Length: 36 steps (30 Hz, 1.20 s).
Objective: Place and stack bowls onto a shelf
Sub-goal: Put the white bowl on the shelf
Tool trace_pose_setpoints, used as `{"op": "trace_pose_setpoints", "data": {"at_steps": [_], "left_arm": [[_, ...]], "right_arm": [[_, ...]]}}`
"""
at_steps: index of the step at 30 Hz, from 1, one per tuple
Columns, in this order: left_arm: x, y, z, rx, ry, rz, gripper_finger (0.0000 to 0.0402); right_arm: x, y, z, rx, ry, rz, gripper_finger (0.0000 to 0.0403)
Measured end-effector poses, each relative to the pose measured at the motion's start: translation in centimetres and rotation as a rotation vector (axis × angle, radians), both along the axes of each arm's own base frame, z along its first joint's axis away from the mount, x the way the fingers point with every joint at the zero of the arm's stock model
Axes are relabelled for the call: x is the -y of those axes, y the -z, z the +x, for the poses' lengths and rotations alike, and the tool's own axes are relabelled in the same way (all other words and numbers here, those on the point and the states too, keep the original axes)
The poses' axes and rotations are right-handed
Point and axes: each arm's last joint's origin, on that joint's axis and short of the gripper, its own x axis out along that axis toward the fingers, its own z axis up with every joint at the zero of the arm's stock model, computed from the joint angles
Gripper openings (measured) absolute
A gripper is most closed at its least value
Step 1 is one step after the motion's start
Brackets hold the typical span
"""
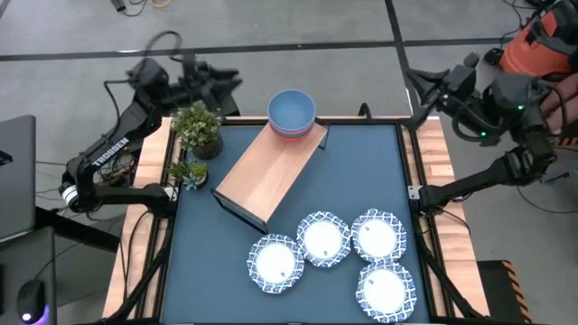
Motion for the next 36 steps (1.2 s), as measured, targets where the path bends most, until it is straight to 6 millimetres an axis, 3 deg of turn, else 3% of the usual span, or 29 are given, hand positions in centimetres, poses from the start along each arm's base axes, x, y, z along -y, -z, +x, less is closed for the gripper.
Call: {"op": "trace_pose_setpoints", "data": {"at_steps": [3, 6, 13, 18, 22, 28, 32, 36], "left_arm": [[0.0, -1.7, -0.8, 0.134, -0.063, 0.089, 0.0243], [-0.4, -2.5, -1.6, 0.136, -0.151, 0.111, 0.0243], [-1.4, -0.4, -1.3, -0.032, -0.195, -0.054, 0.0243], [-2.7, -0.1, -0.4, 0.036, -0.162, -0.135, 0.0243], [-3.8, -0.4, -0.2, 0.086, -0.099, -0.122, 0.0243], [-5.3, -0.1, 0.9, -0.029, 0.047, -0.152, 0.0243], [-5.5, -0.2, 1.4, -0.088, 0.162, -0.188, 0.0243], [-4.9, -1.5, 1.3, -0.089, 0.325, -0.14, 0.0243]], "right_arm": [[0.0, 0.3, -0.2, -0.01, -0.009, 0.021, 0.003], [0.0, 0.0, 0.0, -0.018, -0.009, -0.016, 0.003], [0.0, -1.4, 0.6, -0.027, 0.0, -0.175, 0.0031], [0.0, -1.0, -0.1, -0.033, -0.009, -0.145, 0.0031], [-0.3, -0.3, -0.6, -0.062, -0.134, -0.103, 0.0032], [-0.7, -0.1, 0.0, -0.026, -0.308, -0.042, 0.0043], [-0.7, 0.1, 1.3, -0.022, -0.323, -0.008, 0.0056], [-0.5, 0.6, 2.5, -0.061, -0.304, 0.007, 0.0068]]}}
